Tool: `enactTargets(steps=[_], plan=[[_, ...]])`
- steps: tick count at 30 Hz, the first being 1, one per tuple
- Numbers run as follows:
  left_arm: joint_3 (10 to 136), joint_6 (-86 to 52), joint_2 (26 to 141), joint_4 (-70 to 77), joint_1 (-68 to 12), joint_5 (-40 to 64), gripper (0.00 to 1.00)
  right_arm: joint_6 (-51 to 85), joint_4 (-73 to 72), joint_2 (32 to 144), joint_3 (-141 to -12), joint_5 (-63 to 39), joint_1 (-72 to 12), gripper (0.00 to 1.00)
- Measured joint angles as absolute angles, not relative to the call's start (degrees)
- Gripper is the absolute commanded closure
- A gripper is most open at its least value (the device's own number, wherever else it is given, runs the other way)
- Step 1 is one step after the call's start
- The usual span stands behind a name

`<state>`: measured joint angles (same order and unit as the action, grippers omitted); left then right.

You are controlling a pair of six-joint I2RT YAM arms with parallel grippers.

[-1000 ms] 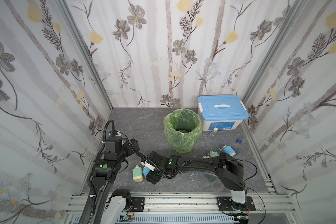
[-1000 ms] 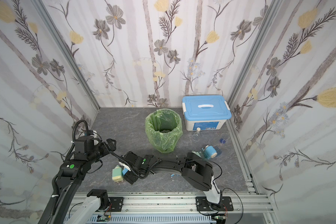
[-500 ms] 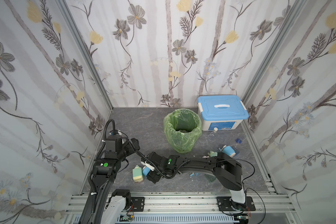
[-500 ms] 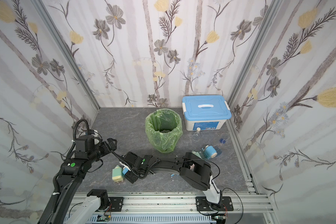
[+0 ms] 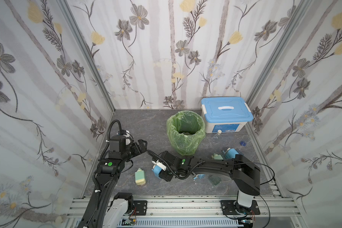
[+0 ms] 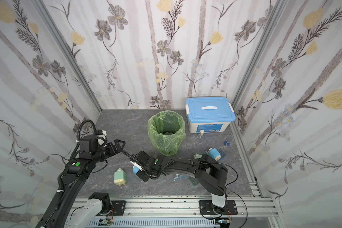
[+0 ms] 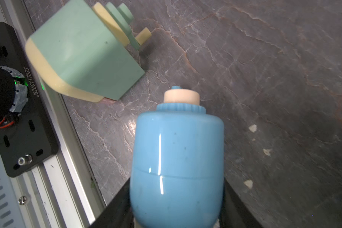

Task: Take out the pencil sharpener tray and clean the shavings
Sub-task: Pick up the pencil sharpener from the center of the board.

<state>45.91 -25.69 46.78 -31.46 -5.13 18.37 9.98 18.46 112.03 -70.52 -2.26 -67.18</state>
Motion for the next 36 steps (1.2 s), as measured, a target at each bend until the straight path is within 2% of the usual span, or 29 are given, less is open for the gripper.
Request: enactTargets(steps=[7,13,23,28,36], plan=[[45.3,-25.7,48.9,-24.6,-10.5,28.7,0.0,4.8,18.2,101.7,-61.9,-7.1,-64.2,0.52],[46.9,-23.5,48.9,-19.1,-20.8,39.4,0.0,-0.3,21.8,89.6,-58.6,-18.0,-60.4,0.51],[47.5,-20.9,46.8,-12.6,-27.1,58.5,0.0,-4.0,29.0,70.7,-55.7,-35.7,-52.3,0.5],[48.4,-19.4,48.5,-12.8,-31.4,63.7,0.0,-4.3,29.4,67.6,-56.0,-41.5,-49.1,0.5],[49.9,-16.0,51.3,-17.0,-36.2,63.9,0.0,-4.3,29.9,68.5,-59.1,-49.9,-46.7,0.5]])
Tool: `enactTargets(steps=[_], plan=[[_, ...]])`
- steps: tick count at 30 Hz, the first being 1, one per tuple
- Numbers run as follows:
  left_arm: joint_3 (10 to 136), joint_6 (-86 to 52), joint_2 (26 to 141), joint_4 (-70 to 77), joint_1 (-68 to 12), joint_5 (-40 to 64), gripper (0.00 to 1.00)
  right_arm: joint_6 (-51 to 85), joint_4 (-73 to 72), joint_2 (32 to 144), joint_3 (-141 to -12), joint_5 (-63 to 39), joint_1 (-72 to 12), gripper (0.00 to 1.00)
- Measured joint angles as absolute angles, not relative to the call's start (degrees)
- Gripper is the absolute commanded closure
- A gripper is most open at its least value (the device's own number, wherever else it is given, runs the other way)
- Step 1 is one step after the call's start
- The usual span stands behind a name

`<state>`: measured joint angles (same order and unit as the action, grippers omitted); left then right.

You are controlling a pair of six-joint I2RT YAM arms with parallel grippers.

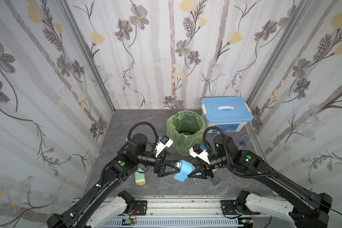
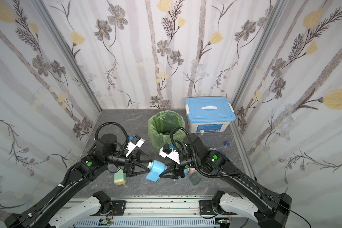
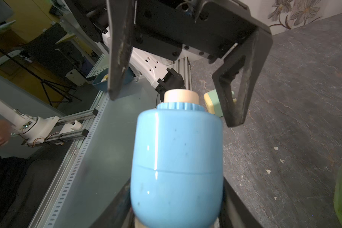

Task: Take out the pencil sharpener tray and clean the shavings
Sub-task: Pick up the pencil sharpener from the center of the board.

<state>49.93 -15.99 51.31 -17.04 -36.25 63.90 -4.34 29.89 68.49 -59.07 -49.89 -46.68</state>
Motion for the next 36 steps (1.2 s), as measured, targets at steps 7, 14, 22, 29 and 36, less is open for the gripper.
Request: enactTargets(steps=[7,14,22,29,36], plan=[[51.0,-13.3,53.2,-20.8,-39.2,61.1,0.09,-3.4,30.0,71.0,-60.6,-53.4,-45.0,0.51],[51.4,-10.1,53.7,-21.1,-39.6,60.2,0.41,-1.1,30.9,71.2,-60.9,-54.5,-44.8,0.47],[51.4,-10.4,53.8,-20.2,-39.5,58.2,0.57,0.7,27.2,71.2,-59.3,-56.6,-42.8,0.13],[49.6,-12.8,52.4,-17.0,-39.5,54.0,0.59,7.4,12.6,68.6,-51.0,-58.4,-42.3,0.01],[47.5,-16.4,52.2,-8.8,-39.5,52.3,0.62,15.9,-3.1,68.7,-44.5,-58.3,-42.3,0.0]])
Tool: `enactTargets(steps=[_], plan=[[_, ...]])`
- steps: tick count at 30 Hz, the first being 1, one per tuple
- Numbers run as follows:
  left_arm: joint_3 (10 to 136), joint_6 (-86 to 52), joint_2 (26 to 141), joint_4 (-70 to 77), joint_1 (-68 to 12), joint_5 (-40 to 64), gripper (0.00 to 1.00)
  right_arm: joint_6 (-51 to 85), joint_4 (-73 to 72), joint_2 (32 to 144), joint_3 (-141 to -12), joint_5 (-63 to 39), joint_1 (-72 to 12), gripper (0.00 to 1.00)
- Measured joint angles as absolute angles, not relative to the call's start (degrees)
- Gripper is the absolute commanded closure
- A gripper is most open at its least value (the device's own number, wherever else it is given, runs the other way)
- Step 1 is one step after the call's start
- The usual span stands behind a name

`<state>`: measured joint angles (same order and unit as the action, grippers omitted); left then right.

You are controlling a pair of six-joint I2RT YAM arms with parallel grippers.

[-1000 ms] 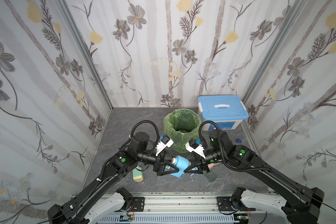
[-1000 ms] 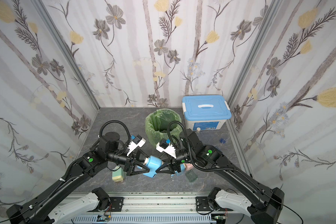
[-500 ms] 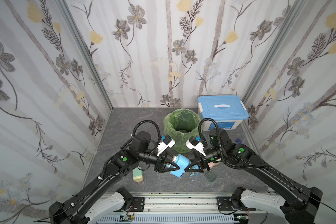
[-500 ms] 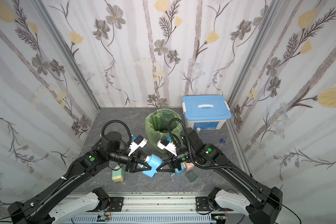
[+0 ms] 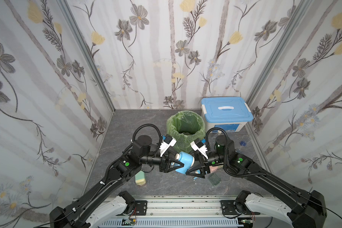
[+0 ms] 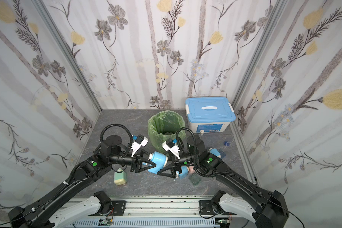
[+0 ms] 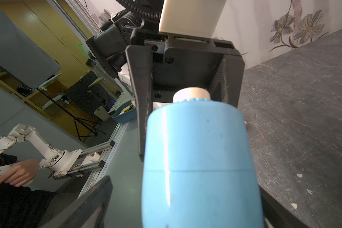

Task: Take out the pencil sharpener tray and clean the shavings
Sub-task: Open the container of the pencil sharpener.

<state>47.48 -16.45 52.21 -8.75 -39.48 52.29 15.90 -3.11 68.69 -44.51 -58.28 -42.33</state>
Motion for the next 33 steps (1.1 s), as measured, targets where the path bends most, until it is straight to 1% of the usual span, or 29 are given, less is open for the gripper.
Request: enactTargets(steps=[5,8,13,19,22,26,33], plan=[[46.7,-16.7,50.0,-5.6,-39.3,51.0,0.63,19.7,-12.5,69.1,-41.3,-58.4,-42.4,0.03],[46.7,-16.8,49.4,-4.6,-39.0,50.8,0.63,21.6,-15.4,69.1,-40.0,-58.7,-42.5,0.09],[46.3,-17.9,49.0,-3.2,-38.6,50.3,0.63,22.6,-19.6,69.3,-39.5,-59.9,-42.5,0.27],[45.9,-18.2,48.1,-2.7,-38.5,51.1,0.63,23.1,-21.4,69.4,-39.3,-60.2,-42.5,0.41],[45.6,-18.2,47.4,-2.8,-38.1,51.1,0.63,23.8,-22.8,69.4,-38.8,-60.1,-42.5,0.45],[45.4,-18.2,46.8,-2.8,-37.5,51.2,0.63,24.0,-24.0,69.4,-38.1,-59.8,-42.1,0.48],[45.1,-18.3,45.4,-3.3,-35.8,50.2,0.63,23.5,-24.0,68.8,-37.2,-61.5,-39.3,0.49]])
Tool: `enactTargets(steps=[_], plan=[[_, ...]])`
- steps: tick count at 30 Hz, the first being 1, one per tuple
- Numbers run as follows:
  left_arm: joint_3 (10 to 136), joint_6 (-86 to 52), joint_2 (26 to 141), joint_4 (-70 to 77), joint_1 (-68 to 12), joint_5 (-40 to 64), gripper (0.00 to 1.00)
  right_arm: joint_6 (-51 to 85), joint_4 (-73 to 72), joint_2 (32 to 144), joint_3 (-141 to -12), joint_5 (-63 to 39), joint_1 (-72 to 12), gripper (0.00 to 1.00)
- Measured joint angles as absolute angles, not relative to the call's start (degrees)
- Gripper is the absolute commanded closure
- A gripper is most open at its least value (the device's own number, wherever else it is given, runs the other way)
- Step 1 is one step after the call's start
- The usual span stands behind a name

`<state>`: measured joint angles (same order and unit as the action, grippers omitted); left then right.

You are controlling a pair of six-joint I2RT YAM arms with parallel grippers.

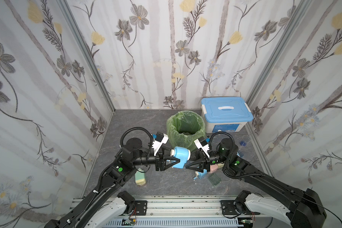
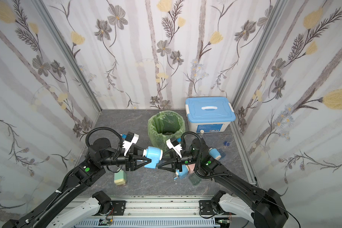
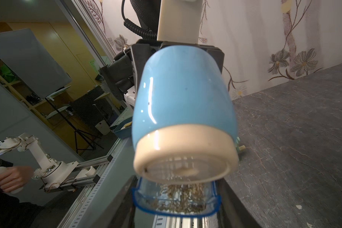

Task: Take out the pencil sharpener tray and clean the shavings
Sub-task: Open the container of the pencil sharpener, then pour the shavings into the trash bin.

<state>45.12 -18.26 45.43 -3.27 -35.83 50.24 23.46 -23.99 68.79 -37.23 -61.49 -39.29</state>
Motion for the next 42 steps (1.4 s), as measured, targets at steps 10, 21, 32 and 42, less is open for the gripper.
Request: enactTargets(steps=[10,21,32,42], plan=[[46.3,-17.9,42.2,-5.3,-30.2,46.1,0.63,17.1,-11.6,66.6,-40.2,-60.5,-33.6,0.49],[48.7,-17.6,42.4,-11.6,-22.8,36.5,0.63,5.3,14.4,66.0,-59.8,-37.8,-32.7,0.5],[52.6,-15.0,41.1,-21.6,-19.1,28.7,0.62,-8.6,37.2,81.2,-84.6,12.6,-43.4,0.49],[52.1,-13.5,39.3,-27.4,-14.7,25.3,0.62,-29.3,39.0,89.2,-88.9,44.8,-53.7,0.49]])
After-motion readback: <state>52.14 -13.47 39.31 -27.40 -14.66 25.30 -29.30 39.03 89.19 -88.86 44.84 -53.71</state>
